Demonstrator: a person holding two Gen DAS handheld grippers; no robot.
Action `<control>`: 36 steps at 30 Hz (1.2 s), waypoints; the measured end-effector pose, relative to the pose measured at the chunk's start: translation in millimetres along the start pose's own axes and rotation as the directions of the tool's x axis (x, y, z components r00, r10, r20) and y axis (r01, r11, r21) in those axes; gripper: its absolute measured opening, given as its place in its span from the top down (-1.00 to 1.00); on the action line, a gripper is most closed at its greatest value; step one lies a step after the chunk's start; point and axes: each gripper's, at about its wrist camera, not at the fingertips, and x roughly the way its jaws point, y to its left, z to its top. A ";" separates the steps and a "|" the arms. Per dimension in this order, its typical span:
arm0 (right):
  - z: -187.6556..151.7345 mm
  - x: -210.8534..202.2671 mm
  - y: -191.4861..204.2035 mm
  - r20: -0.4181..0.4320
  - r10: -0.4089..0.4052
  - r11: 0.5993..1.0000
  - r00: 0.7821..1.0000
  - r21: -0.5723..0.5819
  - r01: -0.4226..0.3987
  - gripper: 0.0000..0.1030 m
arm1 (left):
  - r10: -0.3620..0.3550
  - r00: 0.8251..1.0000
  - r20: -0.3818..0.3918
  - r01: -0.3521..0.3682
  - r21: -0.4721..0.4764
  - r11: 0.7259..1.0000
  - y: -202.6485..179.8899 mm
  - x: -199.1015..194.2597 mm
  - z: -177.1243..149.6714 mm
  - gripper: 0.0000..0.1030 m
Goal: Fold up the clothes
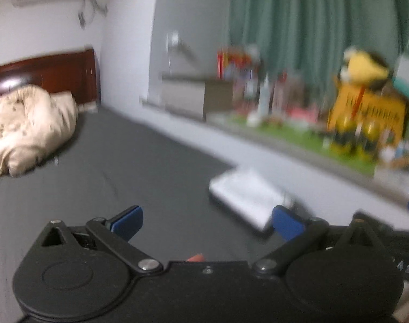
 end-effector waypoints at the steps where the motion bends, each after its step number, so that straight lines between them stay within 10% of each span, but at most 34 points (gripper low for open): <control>1: 0.4 2.4 0.1 -0.016 -0.006 1.000 1.000 -0.001 0.006 -0.89 | -0.008 1.000 -0.028 0.008 0.003 1.000 -0.5 4.6 -1.0 -1.00; 11: -5.0 13.3 -2.3 -0.097 -0.016 1.000 0.995 -0.024 0.013 -0.88 | -0.002 0.996 -0.087 0.015 0.148 0.989 -18.9 5.2 2.6 -1.00; 36: 0.0 17.9 -12.8 -0.143 -0.028 1.000 0.989 -0.013 0.027 -0.88 | -0.065 0.987 -0.145 0.082 0.117 0.990 -24.7 17.6 13.7 -1.00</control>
